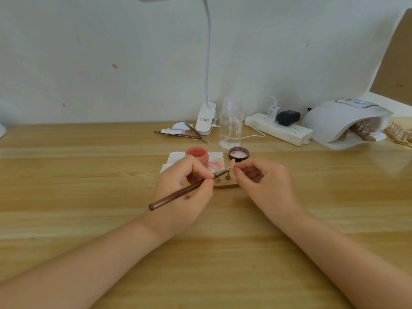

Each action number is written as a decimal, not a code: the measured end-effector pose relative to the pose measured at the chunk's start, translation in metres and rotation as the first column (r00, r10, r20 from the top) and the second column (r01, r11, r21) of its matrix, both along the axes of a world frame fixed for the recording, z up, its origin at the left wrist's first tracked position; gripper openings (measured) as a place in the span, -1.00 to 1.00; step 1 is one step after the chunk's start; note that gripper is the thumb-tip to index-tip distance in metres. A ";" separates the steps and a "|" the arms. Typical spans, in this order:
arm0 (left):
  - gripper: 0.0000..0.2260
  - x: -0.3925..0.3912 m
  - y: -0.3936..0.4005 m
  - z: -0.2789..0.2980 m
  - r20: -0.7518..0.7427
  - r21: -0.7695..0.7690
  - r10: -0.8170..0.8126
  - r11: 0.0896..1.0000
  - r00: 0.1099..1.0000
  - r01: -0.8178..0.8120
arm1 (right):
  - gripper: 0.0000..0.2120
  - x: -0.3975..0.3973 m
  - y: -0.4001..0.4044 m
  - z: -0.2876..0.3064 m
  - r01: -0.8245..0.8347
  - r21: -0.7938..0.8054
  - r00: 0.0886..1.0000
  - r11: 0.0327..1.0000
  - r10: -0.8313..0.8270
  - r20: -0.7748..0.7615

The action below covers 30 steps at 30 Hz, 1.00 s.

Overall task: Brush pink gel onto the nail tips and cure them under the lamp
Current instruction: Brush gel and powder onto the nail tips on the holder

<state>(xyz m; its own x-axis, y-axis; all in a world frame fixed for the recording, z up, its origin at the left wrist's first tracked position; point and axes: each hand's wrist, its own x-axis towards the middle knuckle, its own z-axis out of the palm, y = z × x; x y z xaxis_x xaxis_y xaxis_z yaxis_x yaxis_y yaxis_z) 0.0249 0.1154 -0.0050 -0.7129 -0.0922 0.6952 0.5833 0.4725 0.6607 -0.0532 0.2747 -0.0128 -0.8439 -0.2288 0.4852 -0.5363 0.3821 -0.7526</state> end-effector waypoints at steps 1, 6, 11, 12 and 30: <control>-0.87 0.000 0.000 0.000 -0.010 0.005 0.017 1.000 1.000 -0.017 | -0.94 0.000 0.000 0.000 0.000 0.003 1.000 1.000 0.000 0.001; -0.78 -0.005 0.002 -0.002 0.046 0.043 0.022 0.999 0.999 -0.024 | -0.94 -0.001 0.000 -0.001 -0.009 0.013 1.000 1.000 0.010 -0.015; -0.86 -0.002 0.002 -0.001 0.048 -0.017 0.014 1.000 0.999 -0.013 | -0.94 -0.001 0.000 -0.002 -0.021 -0.007 1.000 1.000 0.021 -0.012; -0.89 -0.001 0.002 0.000 0.034 -0.026 0.014 1.000 0.999 -0.013 | -0.94 -0.002 0.000 -0.003 -0.020 -0.010 1.000 1.000 0.019 -0.011; -0.91 -0.004 -0.002 -0.003 0.074 0.047 -0.025 0.999 0.997 0.021 | -0.94 -0.002 -0.001 -0.003 -0.065 -0.063 0.997 0.996 0.068 0.043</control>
